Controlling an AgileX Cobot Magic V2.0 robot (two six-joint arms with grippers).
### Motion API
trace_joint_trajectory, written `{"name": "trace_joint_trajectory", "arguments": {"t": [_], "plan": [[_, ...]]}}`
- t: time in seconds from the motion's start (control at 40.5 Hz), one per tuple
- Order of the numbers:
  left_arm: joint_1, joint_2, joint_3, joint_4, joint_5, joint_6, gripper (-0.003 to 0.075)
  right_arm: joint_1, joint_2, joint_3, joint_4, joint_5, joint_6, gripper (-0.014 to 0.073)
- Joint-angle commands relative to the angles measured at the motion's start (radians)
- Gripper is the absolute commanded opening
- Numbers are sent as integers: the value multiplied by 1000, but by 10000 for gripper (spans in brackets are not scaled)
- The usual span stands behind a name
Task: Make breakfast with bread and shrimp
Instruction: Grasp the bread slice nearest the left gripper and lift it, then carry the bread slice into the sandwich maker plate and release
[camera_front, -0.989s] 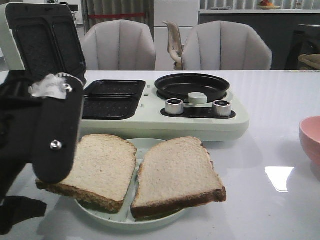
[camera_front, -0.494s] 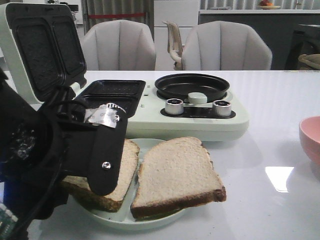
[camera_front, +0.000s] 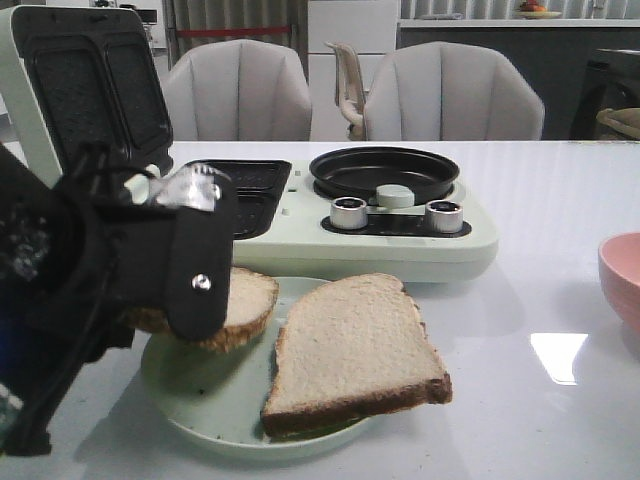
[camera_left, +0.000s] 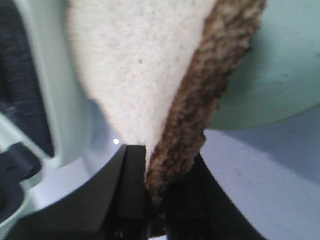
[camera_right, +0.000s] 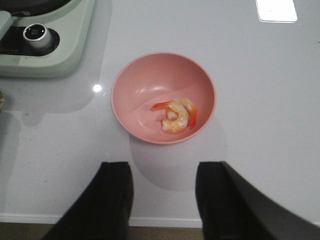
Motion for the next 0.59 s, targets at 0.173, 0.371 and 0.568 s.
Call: {"name": "trace_joint_trajectory", "arguments": {"t": [0.173,0.371,0.568], "plan": [[14,-262,-42,189,79,-5,101,-6,11,-34,4,-68,-2,423],[132,-232,-155,236,-14,-5,101,-6,11,-34,4,-67,-2,423],[269,-118,-294,248,-161,-5,101,-6,11,-34,4,-68,-2,423]]}}
